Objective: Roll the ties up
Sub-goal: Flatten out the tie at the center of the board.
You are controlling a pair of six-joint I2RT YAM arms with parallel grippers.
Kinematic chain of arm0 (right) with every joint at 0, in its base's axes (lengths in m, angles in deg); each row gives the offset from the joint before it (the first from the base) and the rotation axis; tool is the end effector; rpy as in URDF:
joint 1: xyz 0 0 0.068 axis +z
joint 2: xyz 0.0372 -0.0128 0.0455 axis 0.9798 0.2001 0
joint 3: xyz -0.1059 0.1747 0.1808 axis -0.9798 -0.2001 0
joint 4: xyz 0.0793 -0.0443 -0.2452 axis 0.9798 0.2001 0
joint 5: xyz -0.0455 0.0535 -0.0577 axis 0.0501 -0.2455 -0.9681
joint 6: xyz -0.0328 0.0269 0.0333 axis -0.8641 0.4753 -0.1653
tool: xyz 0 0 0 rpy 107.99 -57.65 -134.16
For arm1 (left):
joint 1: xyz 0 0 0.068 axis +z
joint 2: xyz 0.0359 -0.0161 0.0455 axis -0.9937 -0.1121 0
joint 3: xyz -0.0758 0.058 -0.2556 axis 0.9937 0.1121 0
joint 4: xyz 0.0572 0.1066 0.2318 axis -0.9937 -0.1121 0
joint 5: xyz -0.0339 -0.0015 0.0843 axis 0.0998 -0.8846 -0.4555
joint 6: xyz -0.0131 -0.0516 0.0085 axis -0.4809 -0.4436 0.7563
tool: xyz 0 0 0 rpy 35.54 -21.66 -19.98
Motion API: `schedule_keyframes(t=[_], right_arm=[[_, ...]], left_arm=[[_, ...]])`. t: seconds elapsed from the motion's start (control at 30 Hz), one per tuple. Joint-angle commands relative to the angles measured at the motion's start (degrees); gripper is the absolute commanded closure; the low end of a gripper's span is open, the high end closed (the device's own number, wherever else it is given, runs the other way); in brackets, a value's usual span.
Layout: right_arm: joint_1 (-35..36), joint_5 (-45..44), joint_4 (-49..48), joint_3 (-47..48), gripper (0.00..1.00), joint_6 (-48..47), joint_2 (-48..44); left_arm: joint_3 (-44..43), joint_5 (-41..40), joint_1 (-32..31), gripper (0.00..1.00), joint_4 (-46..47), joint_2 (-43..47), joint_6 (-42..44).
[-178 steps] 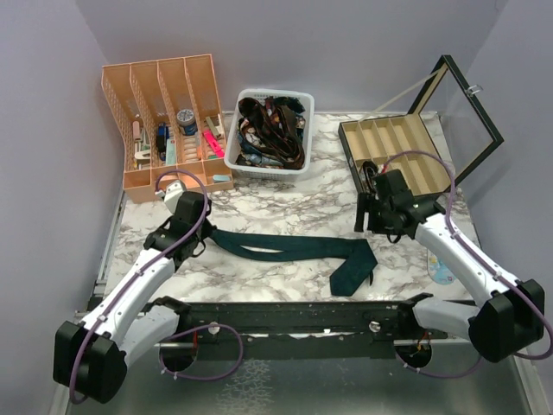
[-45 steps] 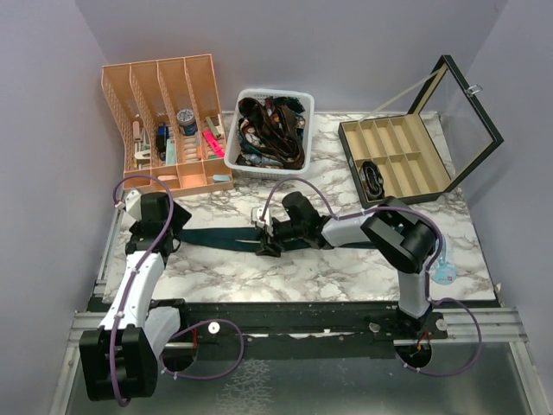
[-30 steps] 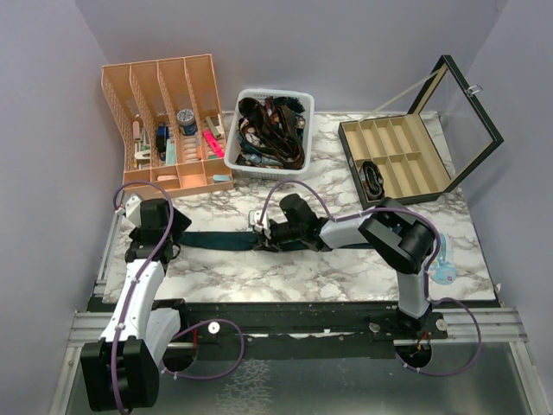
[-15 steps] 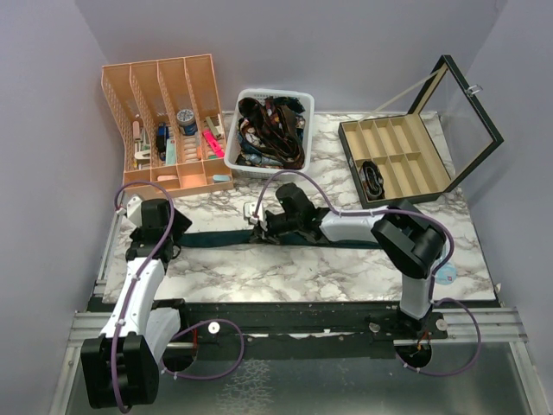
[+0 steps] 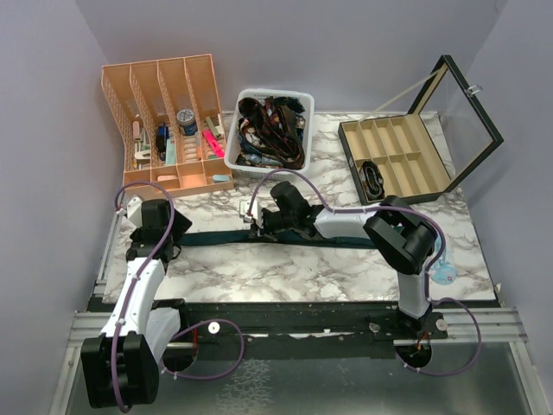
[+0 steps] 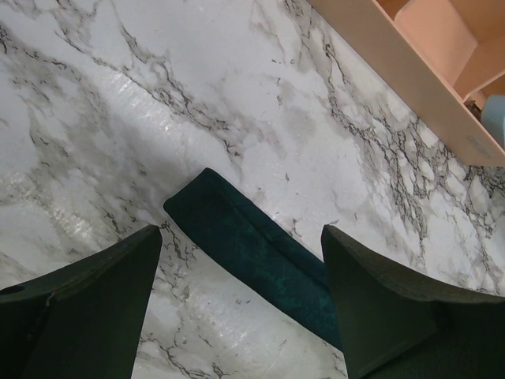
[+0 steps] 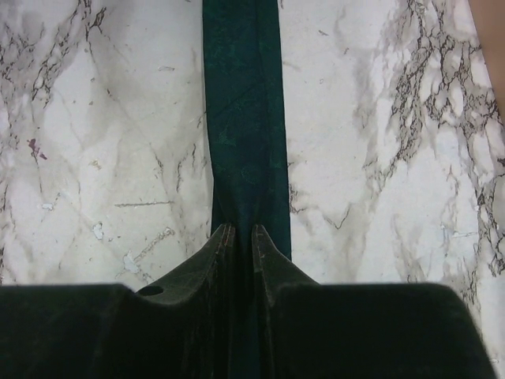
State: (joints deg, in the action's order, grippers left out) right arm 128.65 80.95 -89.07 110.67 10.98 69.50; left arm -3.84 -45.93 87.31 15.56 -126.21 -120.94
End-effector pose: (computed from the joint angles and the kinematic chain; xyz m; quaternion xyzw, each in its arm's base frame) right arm 0.2498 0.3295 0.1513 -0.6525 0.5642 0.3164 0.3947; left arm 0.1792 0.0204 0.2025 -0.4026 0.8211 -0.0224 0.4040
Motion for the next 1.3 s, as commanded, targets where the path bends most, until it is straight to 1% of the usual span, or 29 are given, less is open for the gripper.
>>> schedule_keyframes(t=[0.0,0.2,0.33,0.43,0.57,0.73,0.9,0.93,1.03,1.1,1.2,1.27], right_arm=[[0.0,-2.0,-1.0,1.0,0.82,0.3,-1.3],[-1.5,-2.7,-0.6,2.0,0.81,1.0,1.5],[-2.4,-3.0,-0.9,2.5,0.81,1.7,0.5],[-2.8,-3.9,3.0,3.8,0.79,0.6,-0.6],[-3.0,-1.2,6.6,4.8,0.78,-2.2,1.6],[-3.0,0.6,9.5,4.8,0.74,-2.6,3.2],[-3.0,5.1,11.2,4.9,0.71,-3.3,2.8],[-3.0,5.3,11.5,4.9,0.71,-3.4,2.8],[-3.0,3.5,12.5,5.4,0.65,-3.2,2.7],[-3.0,3.4,13.6,5.8,0.63,-3.7,1.9],[-3.1,3.9,13.1,5.1,0.60,-3.2,0.1],[-3.0,2.1,11.7,4.7,0.58,-1.1,-0.4]], left_arm=[[1.4,-0.5,0.6,0.17,-0.2,-0.4,-0.4],[1.7,-0.5,0.8,0.17,0.3,-1.0,-0.7],[1.5,-0.3,0.9,0.17,0.6,-1.1,-0.5],[1.2,0.2,0.9,0.17,1.1,-1.1,-0.2],[1.5,0.4,1.0,0.17,1.7,-1.2,-0.1],[2.1,1.1,1.1,0.17,2.8,-2.0,1.1],[2.6,1.5,1.3,0.17,4.0,-2.4,1.5],[2.8,1.8,1.5,0.17,4.3,-2.4,1.6],[3.3,2.4,2.0,0.16,5.3,-3.0,1.7],[3.8,3.7,2.3,0.16,6.3,-3.6,2.0],[4.9,5.1,2.8,0.16,8.4,-4.9,1.9],[5.6,6.2,3.4,0.17,9.9,-5.6,2.1]])
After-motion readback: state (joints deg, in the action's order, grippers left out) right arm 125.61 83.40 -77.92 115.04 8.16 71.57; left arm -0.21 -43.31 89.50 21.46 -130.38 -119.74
